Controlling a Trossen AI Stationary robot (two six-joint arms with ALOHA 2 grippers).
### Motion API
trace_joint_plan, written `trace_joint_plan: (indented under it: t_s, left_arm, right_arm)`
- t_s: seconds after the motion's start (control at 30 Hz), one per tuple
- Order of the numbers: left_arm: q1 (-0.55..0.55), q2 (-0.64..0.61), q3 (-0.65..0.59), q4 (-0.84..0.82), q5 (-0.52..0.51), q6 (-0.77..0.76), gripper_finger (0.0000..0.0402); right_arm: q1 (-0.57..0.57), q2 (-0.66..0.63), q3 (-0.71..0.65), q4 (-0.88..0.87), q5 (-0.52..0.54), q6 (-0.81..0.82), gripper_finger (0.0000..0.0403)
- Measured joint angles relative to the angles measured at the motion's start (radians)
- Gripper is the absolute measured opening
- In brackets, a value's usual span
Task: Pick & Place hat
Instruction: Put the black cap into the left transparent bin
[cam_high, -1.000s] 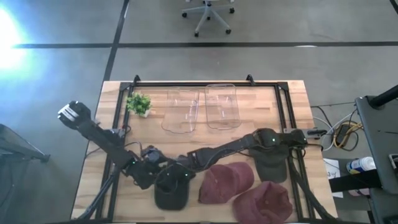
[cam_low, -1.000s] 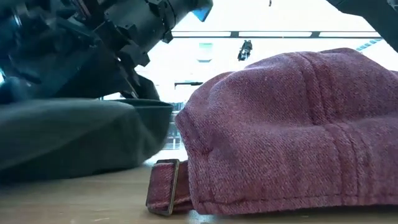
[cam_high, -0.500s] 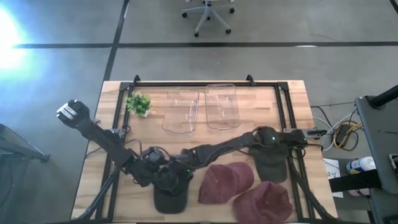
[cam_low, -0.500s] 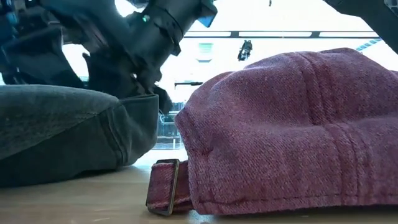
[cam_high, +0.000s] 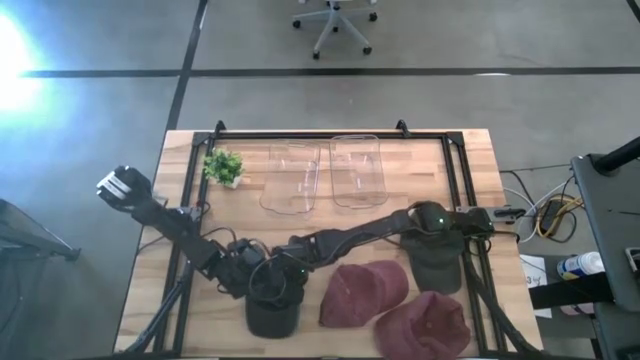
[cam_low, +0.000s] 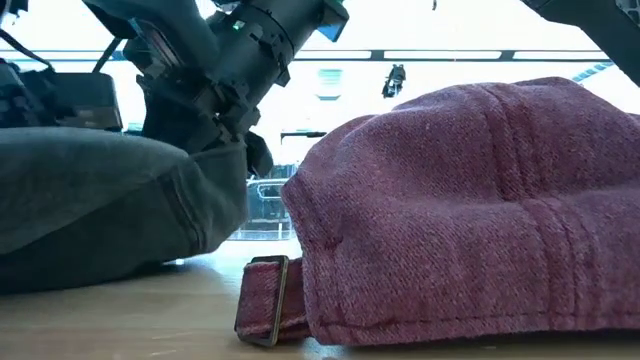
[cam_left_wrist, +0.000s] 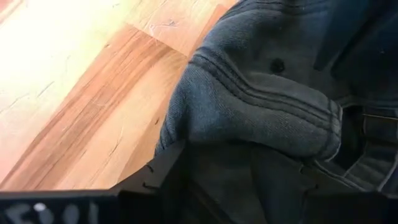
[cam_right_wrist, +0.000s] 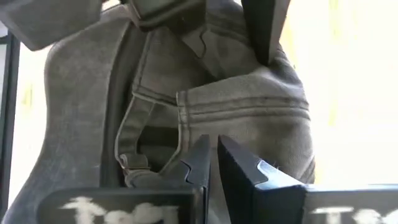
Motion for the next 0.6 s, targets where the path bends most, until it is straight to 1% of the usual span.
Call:
trace_joint_plan:
  t_s: [0.13, 0.23, 0.3, 0.37, 0.47, 0.53, 0.6]
  left_arm:
    - [0.012, -0.031, 0.013, -0.039, 0.013, 0.000, 0.0174]
    - [0.012, -0.096, 0.044, -0.073, -0.024, 0.008, 0.0174]
    - [0.012, -0.159, 0.072, -0.088, -0.053, 0.015, 0.0174]
    - [0.009, -0.217, 0.091, -0.150, -0.074, 0.025, 0.0174]
    - [-0.004, -0.304, 0.116, -0.271, -0.103, 0.016, 0.0174]
    - [-0.015, -0.344, 0.117, -0.384, -0.080, -0.038, 0.0174]
    - [-0.034, -0.362, 0.101, -0.497, -0.002, -0.108, 0.0174]
  right_arm:
    - [-0.009, -0.027, 0.005, -0.020, 0.022, 0.000, 0.0029]
    - [-0.024, -0.052, 0.006, -0.021, 0.024, 0.023, 0.0030]
    - [-0.034, -0.053, 0.006, -0.019, -0.004, 0.051, 0.0036]
    - [-0.037, -0.046, -0.003, -0.020, -0.029, 0.067, 0.0046]
    - [-0.033, -0.037, -0.020, -0.018, -0.031, 0.064, 0.0067]
    - [-0.032, -0.037, -0.039, -0.015, -0.030, 0.063, 0.0080]
    - [-0.033, -0.037, -0.054, -0.020, -0.027, 0.055, 0.0092]
